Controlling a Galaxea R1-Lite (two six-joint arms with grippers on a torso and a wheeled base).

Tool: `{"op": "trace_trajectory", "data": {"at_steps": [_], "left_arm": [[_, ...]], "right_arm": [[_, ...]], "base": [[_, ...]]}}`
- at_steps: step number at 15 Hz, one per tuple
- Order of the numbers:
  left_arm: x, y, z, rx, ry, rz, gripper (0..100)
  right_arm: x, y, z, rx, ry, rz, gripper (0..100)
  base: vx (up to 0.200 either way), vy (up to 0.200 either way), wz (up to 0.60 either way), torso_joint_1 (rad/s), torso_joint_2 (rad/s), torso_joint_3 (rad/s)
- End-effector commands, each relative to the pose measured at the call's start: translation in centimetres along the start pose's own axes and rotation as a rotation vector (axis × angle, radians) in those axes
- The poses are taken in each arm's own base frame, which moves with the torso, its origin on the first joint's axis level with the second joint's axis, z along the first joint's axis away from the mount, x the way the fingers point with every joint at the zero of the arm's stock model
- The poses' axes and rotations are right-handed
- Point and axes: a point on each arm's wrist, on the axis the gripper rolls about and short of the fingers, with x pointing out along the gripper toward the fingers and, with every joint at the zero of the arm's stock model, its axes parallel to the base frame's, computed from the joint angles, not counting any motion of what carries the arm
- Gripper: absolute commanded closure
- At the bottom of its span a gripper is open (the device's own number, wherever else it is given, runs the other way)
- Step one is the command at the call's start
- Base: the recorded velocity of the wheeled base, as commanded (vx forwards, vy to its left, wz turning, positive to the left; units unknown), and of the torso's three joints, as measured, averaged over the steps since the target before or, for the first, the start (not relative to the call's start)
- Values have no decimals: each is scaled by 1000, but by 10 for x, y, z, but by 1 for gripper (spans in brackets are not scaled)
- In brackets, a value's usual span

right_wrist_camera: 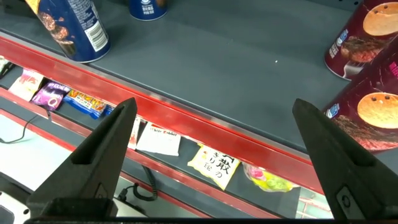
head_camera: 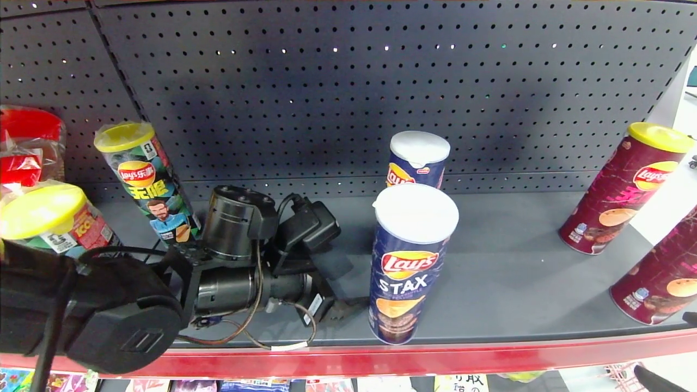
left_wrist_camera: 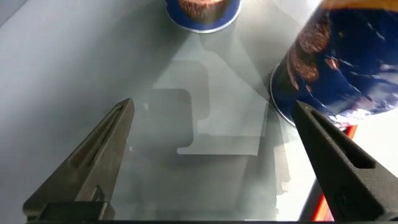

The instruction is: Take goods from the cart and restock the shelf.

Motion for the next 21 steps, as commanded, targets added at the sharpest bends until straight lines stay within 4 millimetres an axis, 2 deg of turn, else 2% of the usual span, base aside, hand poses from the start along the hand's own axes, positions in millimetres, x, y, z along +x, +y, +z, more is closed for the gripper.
{"op": "trace_trajectory", "data": {"at_steps": [1,6,21], "left_arm": [[2,-1,-1,-2,6,-3,0],[-8,-7,-15,-10,40,-11,0],[11,-4,-2,9,-11,-17,0]], "right_arm": [[0,0,0,0,2,1,0],[1,0,1,0,2,1,0],[5,-1,4,1,14,2,0]], "base": [[0,0,0,0,0,0],[0,0,0,0,0,0],[0,0,0,0,0,0]]}}
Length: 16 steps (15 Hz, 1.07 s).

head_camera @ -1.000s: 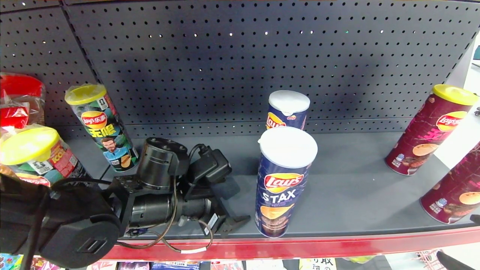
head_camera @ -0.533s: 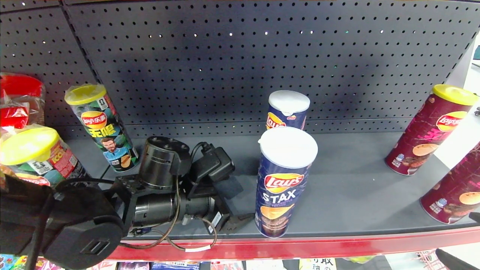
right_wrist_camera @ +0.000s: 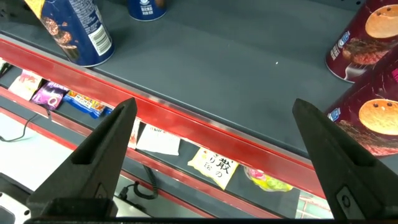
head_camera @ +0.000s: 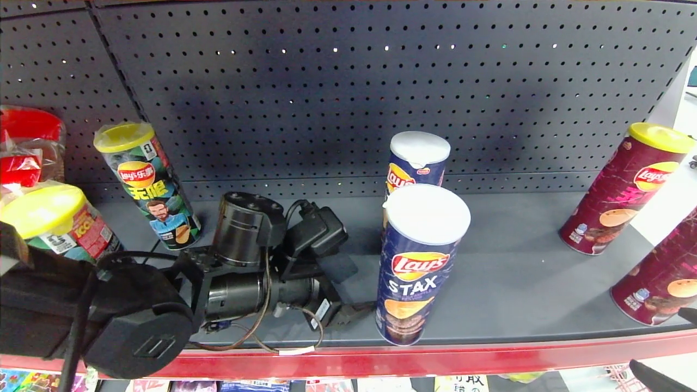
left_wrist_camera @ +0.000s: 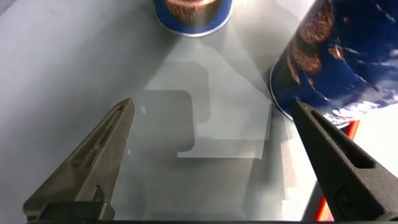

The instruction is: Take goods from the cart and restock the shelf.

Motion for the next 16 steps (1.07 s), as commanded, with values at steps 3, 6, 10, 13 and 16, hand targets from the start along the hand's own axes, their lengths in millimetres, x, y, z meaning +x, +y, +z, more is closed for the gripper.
{"op": "trace_trajectory", "data": {"at_steps": [3,6,10,13,16], "left_arm": [[2,0,0,0,1,-1,0],[2,0,1,1,-1,-1,0],[-4,2,4,-3,-27,20,0],[-26,1,25,-25,-136,49,0],[-60,-6,34,-21,-197,70,0]], "right_arm": [[0,0,0,7,2,1,0],[1,0,0,7,5,1,0],[1,1,-5,6,16,2,0],[-1,1,-8,4,18,3,0],[-3,1,-14,0,19,0,0]], "base": [[0,0,0,0,0,0],[0,0,0,0,0,0],[0,0,0,0,0,0],[0,0,0,0,0,0],[0,0,0,0,0,0]]}}
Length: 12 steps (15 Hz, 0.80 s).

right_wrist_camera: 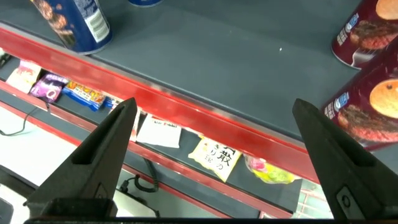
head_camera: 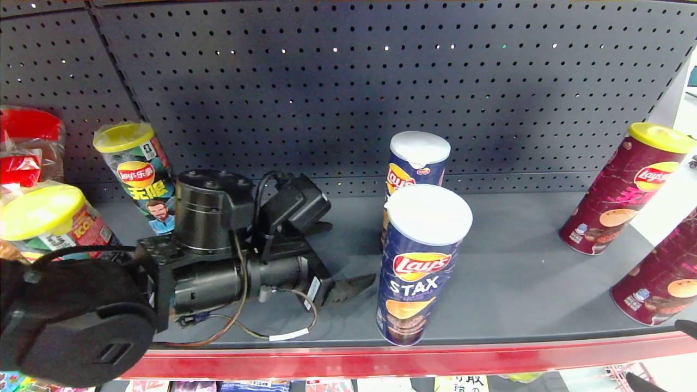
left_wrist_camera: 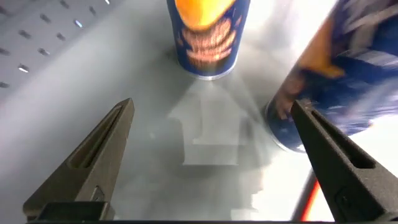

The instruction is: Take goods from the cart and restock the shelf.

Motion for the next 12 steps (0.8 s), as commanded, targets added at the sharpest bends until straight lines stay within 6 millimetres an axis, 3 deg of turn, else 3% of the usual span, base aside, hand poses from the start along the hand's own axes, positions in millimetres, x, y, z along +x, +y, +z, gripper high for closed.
{"op": "trace_trajectory", "data": {"at_steps": [1,4,6,9,10,12], "left_arm": [[-34,-6,13,13,-69,18,0],[-84,-23,-4,-9,-81,16,0],[-105,-30,-16,-10,-84,18,0],[-153,-47,-44,-7,-109,49,0],[-157,-48,-46,-7,-109,56,0],[-200,-61,-65,-56,-119,172,0]], "right_arm": [[-2,0,-4,-3,-2,-2,0],[-1,1,-11,-32,20,-21,0],[0,1,-14,-38,30,-26,0],[-2,1,-23,-44,41,-49,0],[-3,1,-23,-44,39,-53,0],[-13,3,-46,-44,8,-86,0]], "base": [[0,0,0,0,0,0],[0,0,0,0,0,0],[0,0,0,0,0,0],[0,0,0,0,0,0],[0,0,0,0,0,0],[0,0,0,0,0,0]]}}
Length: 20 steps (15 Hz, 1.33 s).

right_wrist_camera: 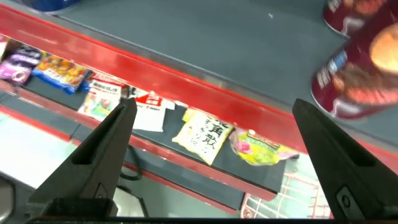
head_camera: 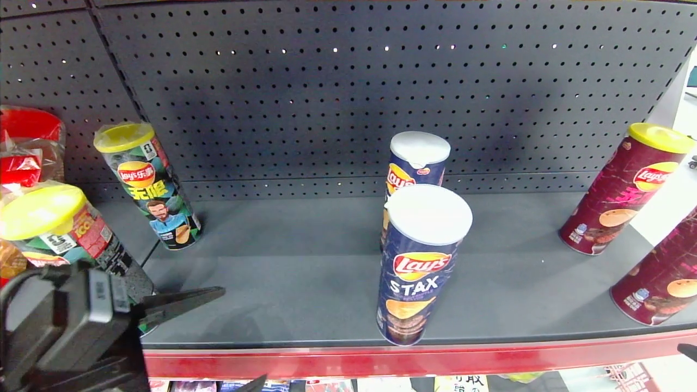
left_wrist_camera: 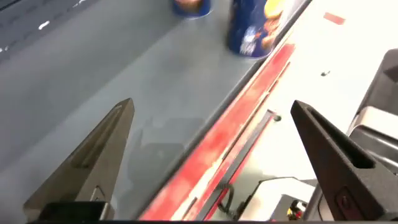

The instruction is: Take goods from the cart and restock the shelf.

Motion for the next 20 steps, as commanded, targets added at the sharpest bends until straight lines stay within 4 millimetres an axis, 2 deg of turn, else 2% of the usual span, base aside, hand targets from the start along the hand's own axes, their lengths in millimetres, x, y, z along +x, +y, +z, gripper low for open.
{"op": "trace_trajectory", "data": {"at_steps": [1,2,3,4,5,6,7,8,9,11,13,14,15,16,17,18,20], "left_arm": [[-67,-12,-21,-29,-52,131,0],[-87,-16,-32,-41,-26,207,0],[-94,-17,-35,-43,-24,238,0],[-120,-22,-45,-55,-18,342,0],[-130,-25,-50,-74,3,423,0],[-142,-33,-56,-151,50,595,0],[-145,-40,-60,-208,72,708,0],[-146,-46,-65,-237,80,793,0],[-144,-56,-79,-276,84,917,0],[-140,-66,-98,-330,83,1004,0],[-138,-66,-104,-381,21,943,0],[-137,-69,-105,-365,-23,805,0],[-136,-68,-104,-358,-44,778,0],[-133,-66,-106,-342,-63,793,0],[-129,-61,-107,-305,-96,841,0],[-125,-56,-110,-264,-128,876,0],[-119,-51,-113,-215,-221,873,0]], "right_arm": [[-13,3,-26,4,-70,-31,0],[-19,3,-35,3,-97,-48,0],[-22,3,-39,5,-98,-70,0],[-33,4,-52,23,-108,-165,0],[-37,5,-52,42,-110,-199,0],[-42,6,-50,65,-115,-277,0],[-44,5,-45,73,-121,-325,0],[-45,5,-45,80,-116,-369,0],[-45,5,-47,104,-104,-441,0],[-44,3,-43,124,-73,-509,0],[-37,-1,-24,145,31,-588,0],[-33,-2,-22,158,78,-634,0],[-32,0,-28,172,98,-663,0],[-32,6,-47,175,72,-652,0],[-40,12,-54,147,-105,-517,0],[-43,16,-57,102,-195,-401,0],[-42,17,-57,87,-224,-391,0]], "base": [[0,0,0,0,0,0],[0,0,0,0,0,0],[0,0,0,0,0,0],[0,0,0,0,0,0],[0,0,0,0,0,0],[0,0,0,0,0,0],[0,0,0,0,0,0],[0,0,0,0,0,0],[0,0,0,0,0,0],[0,0,0,0,0,0],[0,0,0,0,0,0],[0,0,0,0,0,0],[0,0,0,0,0,0],[0,0,0,0,0,0],[0,0,0,0,0,0],[0,0,0,0,0,0],[0,0,0,0,0,0]]}}
